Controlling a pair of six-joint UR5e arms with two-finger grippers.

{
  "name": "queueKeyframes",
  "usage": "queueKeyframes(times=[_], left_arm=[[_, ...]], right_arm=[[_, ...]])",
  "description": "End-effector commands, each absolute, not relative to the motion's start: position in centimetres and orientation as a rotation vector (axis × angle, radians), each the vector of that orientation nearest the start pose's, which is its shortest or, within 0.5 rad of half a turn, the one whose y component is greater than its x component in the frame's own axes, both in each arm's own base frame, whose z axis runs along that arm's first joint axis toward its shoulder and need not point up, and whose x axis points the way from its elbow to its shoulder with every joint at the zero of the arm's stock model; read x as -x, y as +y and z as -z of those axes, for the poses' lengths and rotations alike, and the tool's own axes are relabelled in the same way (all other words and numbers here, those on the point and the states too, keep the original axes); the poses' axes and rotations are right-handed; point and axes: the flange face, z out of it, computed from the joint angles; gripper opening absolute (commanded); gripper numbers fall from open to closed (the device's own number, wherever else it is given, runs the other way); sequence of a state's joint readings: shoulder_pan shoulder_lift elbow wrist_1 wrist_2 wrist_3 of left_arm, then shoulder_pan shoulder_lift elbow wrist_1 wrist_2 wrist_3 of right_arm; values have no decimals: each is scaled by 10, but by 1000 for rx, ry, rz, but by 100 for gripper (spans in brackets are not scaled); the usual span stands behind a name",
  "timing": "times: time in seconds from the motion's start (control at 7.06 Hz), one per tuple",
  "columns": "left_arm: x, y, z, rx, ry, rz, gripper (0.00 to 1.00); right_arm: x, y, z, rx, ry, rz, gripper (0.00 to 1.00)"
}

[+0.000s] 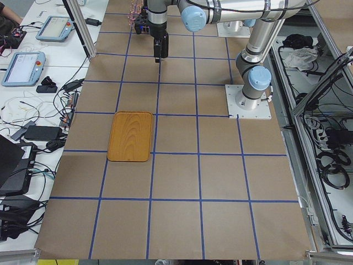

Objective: Take wine from basket and place on tray
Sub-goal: 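Carry the bottle with the right gripper toward the table center and stand it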

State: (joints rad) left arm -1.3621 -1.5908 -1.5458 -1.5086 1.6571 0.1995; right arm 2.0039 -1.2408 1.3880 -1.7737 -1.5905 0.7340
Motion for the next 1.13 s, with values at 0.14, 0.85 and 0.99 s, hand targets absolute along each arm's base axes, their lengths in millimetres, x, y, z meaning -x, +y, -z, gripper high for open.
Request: queueKeyframes(times=[0.14,0.85,0.99], left_arm=[[16,-521,-496,20,3044,65,100],[17,-518,-498,20,3041,59,100],[18,-517,-497,20,3041,57,100]], right_arm=[[-385,-514,-404,-468,3084,89,1],[-388,-518,-400,-446,3066,135,99],[-386,-518,-401,-449,3066,138,100]])
